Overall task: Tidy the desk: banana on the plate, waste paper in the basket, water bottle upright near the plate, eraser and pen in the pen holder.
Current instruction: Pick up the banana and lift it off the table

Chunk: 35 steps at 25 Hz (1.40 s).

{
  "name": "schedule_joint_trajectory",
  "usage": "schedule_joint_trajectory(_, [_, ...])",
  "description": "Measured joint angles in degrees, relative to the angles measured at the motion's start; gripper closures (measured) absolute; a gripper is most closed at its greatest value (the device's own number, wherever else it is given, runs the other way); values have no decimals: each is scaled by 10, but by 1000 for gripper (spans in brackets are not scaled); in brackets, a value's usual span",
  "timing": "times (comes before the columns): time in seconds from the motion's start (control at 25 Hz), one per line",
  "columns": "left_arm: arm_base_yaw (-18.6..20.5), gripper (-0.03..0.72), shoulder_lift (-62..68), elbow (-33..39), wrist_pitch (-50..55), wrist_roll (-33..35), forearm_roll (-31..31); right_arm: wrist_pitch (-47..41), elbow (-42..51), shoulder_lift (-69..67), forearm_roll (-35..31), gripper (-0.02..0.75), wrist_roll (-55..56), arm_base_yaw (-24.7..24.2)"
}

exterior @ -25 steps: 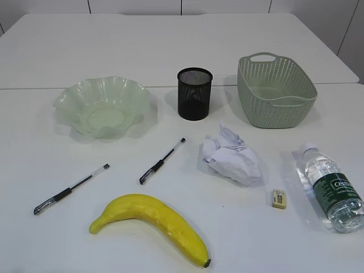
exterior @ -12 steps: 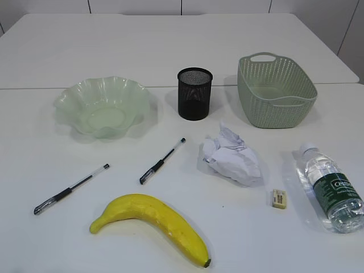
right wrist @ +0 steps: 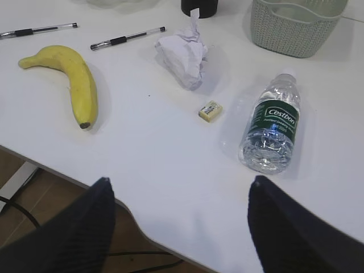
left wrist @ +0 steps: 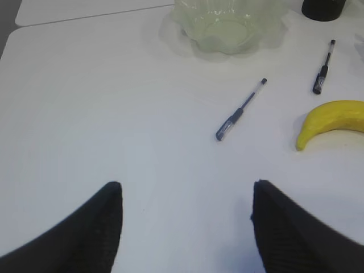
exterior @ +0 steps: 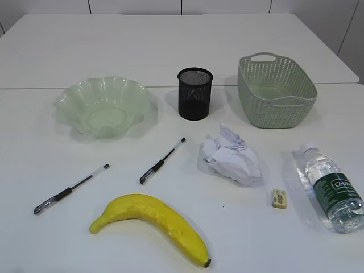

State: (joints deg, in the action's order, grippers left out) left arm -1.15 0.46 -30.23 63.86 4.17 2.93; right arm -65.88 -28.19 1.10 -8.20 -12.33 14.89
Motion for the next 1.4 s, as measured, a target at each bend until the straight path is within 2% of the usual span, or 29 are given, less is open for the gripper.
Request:
schedule_joint_trajectory(0.64, [0, 182, 0, 0, 0, 0, 0, 0, 0, 0, 0, 202, 2, 0])
schedule_joint_trajectory(1.04, [0, 182, 0, 0, 0, 0, 0, 0, -16, 0, 24, 202, 16, 0])
schedule_joint_trajectory(1.4, [0, 182, 32, -48, 11, 0, 0, -8, -26, -20, 27, 202, 38, 0])
